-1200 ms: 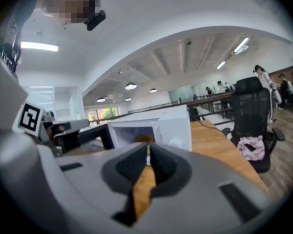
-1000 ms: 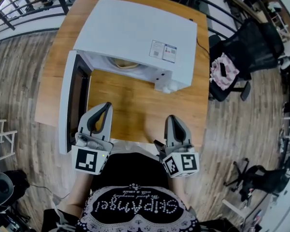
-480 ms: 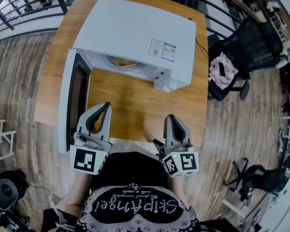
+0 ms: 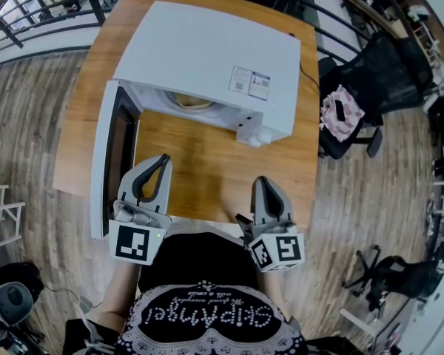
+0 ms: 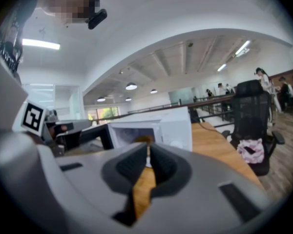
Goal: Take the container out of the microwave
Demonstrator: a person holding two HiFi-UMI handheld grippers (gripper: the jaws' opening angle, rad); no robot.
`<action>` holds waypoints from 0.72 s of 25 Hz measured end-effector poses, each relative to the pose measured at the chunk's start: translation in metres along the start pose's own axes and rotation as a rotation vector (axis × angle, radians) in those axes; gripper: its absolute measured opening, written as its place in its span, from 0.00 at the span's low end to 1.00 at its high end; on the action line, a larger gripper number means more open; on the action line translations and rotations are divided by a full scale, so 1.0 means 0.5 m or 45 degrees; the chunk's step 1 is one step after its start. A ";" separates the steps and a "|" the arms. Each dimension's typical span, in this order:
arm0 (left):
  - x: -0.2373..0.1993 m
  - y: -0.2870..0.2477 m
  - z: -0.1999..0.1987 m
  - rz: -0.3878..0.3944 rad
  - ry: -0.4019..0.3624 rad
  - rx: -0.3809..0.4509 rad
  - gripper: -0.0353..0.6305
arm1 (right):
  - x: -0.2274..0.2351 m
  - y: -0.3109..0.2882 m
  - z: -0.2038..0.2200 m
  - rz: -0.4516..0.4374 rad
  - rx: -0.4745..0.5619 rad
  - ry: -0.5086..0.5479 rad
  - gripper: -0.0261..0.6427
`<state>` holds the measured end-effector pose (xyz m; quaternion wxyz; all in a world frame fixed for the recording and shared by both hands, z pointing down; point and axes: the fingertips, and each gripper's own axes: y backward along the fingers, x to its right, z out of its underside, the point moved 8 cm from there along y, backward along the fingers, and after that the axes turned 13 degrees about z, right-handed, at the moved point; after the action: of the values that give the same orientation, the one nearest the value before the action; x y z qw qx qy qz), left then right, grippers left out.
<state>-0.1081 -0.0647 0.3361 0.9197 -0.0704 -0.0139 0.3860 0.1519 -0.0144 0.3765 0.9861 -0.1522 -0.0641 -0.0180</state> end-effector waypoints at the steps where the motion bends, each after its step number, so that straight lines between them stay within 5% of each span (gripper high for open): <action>1: -0.003 -0.004 -0.002 0.001 -0.009 0.000 0.10 | 0.001 -0.002 -0.001 0.001 0.003 -0.001 0.10; 18: -0.069 -0.175 0.026 0.159 -0.265 -0.173 0.29 | 0.049 -0.001 -0.010 0.122 -0.003 -0.025 0.10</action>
<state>-0.0715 -0.1485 0.3621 0.8806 -0.0928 -0.1308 0.4459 0.1769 -0.0169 0.3751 0.9849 -0.1566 -0.0666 0.0306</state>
